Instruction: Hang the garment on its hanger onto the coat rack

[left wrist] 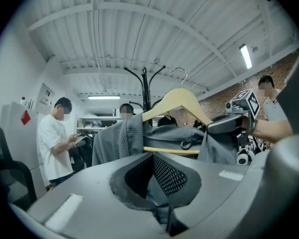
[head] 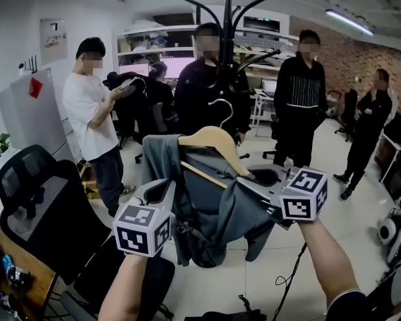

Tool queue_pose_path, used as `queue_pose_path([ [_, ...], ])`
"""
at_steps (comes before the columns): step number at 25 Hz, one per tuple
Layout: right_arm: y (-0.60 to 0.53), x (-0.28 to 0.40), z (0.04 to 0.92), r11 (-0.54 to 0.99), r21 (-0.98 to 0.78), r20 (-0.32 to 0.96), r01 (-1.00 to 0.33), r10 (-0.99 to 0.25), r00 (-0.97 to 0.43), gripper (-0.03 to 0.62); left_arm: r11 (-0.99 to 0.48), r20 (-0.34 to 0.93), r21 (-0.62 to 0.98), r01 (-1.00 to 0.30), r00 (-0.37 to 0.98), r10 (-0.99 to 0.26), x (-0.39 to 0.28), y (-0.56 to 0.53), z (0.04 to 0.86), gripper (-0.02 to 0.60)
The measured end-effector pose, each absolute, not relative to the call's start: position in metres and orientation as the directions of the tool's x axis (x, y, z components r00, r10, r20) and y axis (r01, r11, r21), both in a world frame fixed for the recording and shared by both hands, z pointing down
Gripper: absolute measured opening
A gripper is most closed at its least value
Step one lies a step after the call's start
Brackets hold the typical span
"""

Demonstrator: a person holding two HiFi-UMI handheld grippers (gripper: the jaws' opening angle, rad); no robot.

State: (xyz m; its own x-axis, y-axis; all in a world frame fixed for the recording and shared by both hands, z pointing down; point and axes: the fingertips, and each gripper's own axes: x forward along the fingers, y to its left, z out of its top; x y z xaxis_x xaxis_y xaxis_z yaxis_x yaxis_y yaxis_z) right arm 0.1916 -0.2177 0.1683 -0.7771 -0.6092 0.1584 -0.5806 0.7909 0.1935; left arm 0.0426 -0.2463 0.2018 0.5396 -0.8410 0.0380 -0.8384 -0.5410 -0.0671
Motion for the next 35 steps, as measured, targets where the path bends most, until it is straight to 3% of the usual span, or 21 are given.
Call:
queue_pose_path([
  [5,-0.219,0.235,0.151,0.772,0.202,0.144,-0.602,-0.631,-0.762,0.084,-0.581,0.008,-0.094,-0.808,0.583,-0.812,0.091,-0.250,0.186,-0.014],
  [16,-0.277,0.315,0.150,0.766,0.118,0.183,-0.632,-0.642,-0.744,0.084,-0.615,0.071,-0.107,-0.781,0.611,-0.788,0.156,-0.259,0.210,-0.014],
  [35,-0.421,0.257,0.105,0.839,0.011,0.227,-0.544,-0.531,-0.816,0.084,-0.500,0.109,-0.118,-0.858,0.489,-0.865,0.112,-0.312,0.214,-0.014],
])
